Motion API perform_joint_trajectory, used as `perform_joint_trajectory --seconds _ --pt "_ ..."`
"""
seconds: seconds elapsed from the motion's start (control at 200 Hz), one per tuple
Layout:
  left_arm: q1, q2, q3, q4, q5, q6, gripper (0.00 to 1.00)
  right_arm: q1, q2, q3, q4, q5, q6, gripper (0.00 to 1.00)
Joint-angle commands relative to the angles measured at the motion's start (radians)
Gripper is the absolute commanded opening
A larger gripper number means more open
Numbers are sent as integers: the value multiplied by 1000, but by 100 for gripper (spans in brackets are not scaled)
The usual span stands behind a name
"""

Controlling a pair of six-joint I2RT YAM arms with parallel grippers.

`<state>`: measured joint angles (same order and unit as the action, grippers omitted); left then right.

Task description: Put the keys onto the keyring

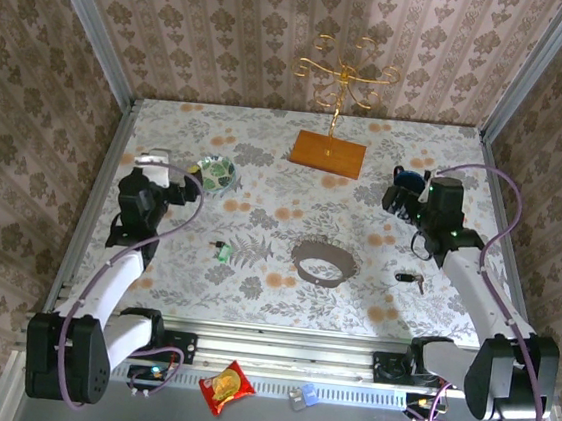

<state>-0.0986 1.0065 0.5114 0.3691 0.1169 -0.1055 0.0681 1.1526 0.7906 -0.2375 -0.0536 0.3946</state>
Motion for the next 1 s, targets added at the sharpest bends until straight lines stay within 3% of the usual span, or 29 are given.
perform_joint_trajectory --seconds 0.0,0.185,0.28,0.415,0.745,0.995 --pt "-91 7 48 -138 75 -78 97 58 -25 -4 -214 -47 60 84" --pt "-333 51 14 -130 -32 -59 98 241 -34 -42 -341 -27 83 79" --pt "-430 101 5 -129 -82 -102 97 325 -1 -39 -408 -25 103 70" --pt "-555 172 8 -131 -126 -173 95 433 42 -36 -448 -6 139 67" --pt "-802 338 133 -352 -139 -307 83 447 107 -47 -370 -21 192 61" --pt "-855 504 288 -481 -123 -347 68 446 118 -1 -380 -8 179 60"
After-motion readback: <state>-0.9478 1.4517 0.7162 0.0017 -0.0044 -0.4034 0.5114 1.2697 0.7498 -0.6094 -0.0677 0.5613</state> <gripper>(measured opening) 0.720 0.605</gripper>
